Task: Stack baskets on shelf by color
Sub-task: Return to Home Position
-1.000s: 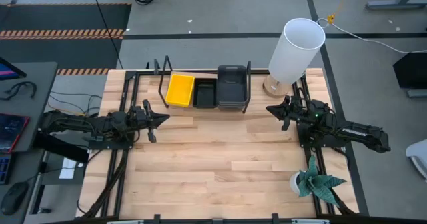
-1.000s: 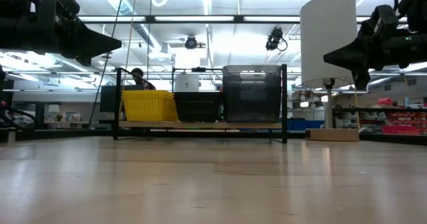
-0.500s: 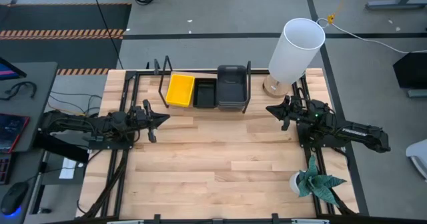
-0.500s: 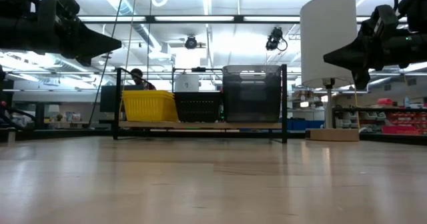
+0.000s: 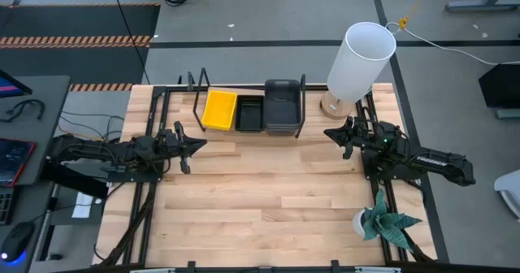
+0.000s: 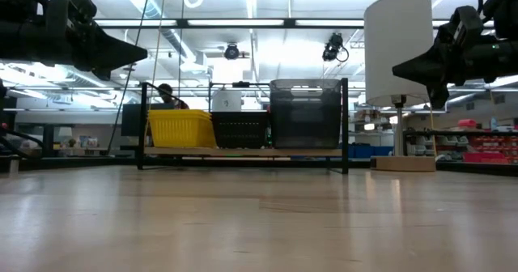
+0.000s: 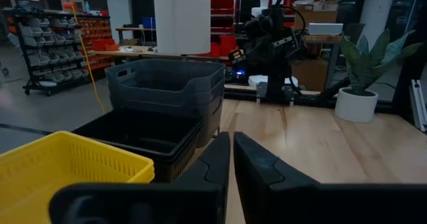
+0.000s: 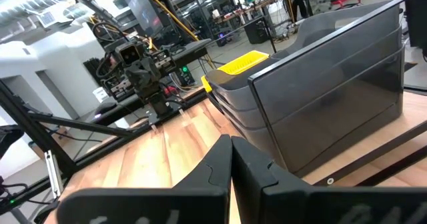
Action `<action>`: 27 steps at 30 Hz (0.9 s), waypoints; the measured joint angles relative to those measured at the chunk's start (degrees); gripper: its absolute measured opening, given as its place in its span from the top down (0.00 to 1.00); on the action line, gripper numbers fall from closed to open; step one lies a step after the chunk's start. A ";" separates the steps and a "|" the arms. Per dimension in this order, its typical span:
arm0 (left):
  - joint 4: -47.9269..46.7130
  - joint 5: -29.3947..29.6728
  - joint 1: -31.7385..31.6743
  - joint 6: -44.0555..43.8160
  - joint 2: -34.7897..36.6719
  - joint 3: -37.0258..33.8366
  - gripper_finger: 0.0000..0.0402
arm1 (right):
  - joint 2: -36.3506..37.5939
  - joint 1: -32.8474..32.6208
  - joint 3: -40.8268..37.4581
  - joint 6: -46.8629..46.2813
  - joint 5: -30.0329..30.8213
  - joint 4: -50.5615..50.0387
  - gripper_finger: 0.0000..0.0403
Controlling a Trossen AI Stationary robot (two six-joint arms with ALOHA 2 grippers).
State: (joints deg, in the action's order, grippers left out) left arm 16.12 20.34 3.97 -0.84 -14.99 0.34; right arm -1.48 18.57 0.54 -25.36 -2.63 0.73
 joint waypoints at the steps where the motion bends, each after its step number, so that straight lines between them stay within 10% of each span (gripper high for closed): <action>1: 0.00 0.00 0.00 0.00 0.00 0.00 0.93 | 0.00 0.00 0.00 0.00 0.00 0.02 0.97; 27: 0.00 0.00 0.01 0.00 0.01 0.00 0.94 | -0.01 0.00 0.00 0.00 0.00 0.01 0.97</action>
State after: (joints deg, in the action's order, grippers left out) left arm 16.12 20.34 3.97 -0.84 -14.99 0.34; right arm -1.49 18.57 0.54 -25.36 -2.63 0.74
